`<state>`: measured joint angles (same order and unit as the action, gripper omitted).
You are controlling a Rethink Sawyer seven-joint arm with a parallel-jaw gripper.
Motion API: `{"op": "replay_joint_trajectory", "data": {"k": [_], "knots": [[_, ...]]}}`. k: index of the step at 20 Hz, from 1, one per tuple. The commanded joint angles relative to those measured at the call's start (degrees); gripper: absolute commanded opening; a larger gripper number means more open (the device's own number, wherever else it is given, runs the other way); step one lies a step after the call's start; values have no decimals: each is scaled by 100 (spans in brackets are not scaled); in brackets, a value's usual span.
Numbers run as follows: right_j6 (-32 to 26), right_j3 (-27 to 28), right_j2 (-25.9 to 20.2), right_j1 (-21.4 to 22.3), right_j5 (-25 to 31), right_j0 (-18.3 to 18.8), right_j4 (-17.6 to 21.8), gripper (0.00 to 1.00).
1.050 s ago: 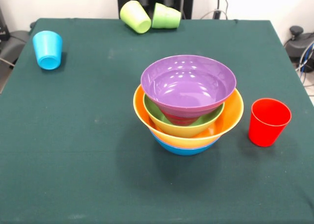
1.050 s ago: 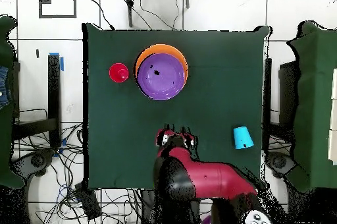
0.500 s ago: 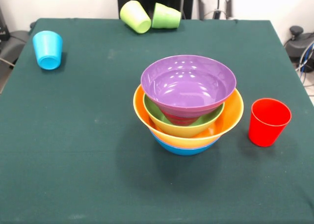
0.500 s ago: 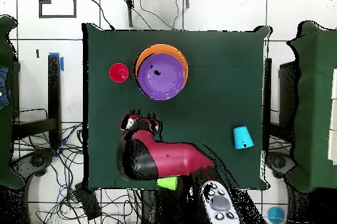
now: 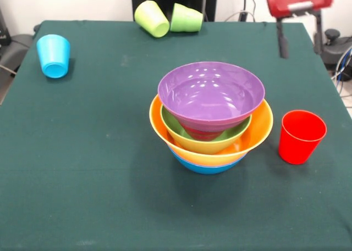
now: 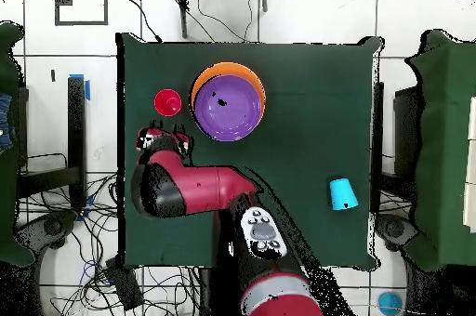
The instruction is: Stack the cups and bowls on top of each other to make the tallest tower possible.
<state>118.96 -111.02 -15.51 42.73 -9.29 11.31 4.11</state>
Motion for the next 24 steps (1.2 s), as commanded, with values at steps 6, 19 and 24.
{"op": "replay_joint_trajectory", "data": {"k": [6, 19, 24], "knots": [[-253, 2089, 801, -1379, -750, -950, 130, 100], [282, 1734, 889, -1812, -1481, -529, 994, 100], [225, 1709, 920, -1904, -1266, -422, 1175, 100]]}}
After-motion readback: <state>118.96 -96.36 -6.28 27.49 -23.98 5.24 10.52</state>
